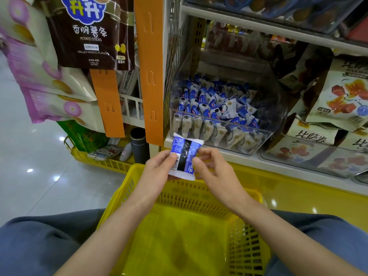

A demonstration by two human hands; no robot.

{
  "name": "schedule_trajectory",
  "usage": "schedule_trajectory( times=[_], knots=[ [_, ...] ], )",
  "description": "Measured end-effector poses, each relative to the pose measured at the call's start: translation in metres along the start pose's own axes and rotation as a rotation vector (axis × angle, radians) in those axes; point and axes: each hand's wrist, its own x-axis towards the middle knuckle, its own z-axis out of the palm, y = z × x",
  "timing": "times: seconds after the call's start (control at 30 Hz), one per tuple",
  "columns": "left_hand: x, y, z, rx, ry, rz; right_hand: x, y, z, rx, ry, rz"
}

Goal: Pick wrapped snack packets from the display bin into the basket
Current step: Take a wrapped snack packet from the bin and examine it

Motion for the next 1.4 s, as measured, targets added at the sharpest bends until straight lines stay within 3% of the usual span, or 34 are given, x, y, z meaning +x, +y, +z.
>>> schedule_trajectory(
  times=[0.07, 0.23, 0.5, 0.73, 0.9, 1.1, 1.4],
  knots=[
    [-0.001, -0.002, 0.002, 0.041, -0.065, 0.009, 0.002, -0.002, -0.001, 0.191, -0.089, 0.156],
    [-0.004, -0.012, 0.002, 0.440, 0.024, 0.278, 0.001, -0.004, -0.001, 0.385, -0.058, 0.226],
    [-0.008, -0.014, -0.001, 0.645, -0.029, 0.426, -0.001, -0.003, 0.004, 0.383, -0.017, 0.260],
    [-0.018, -0.016, 0.002, 1.087, 0.045, 0.539, -0.002, 0.002, 0.011, 0.237, -0.001, 0.213],
    [-0.016, -0.015, 0.002, 1.084, -0.004, 0.569, -0.001, 0.004, 0.010, 0.393, -0.012, 0.327],
    [-0.014, -0.011, 0.000, 0.966, -0.067, 0.488, -0.003, 0.008, 0.010, 0.391, -0.047, 0.359],
    [-0.009, -0.017, -0.002, 1.231, -0.055, 0.463, -0.004, 0.011, 0.019, 0.357, -0.027, 0.279]
  ],
)
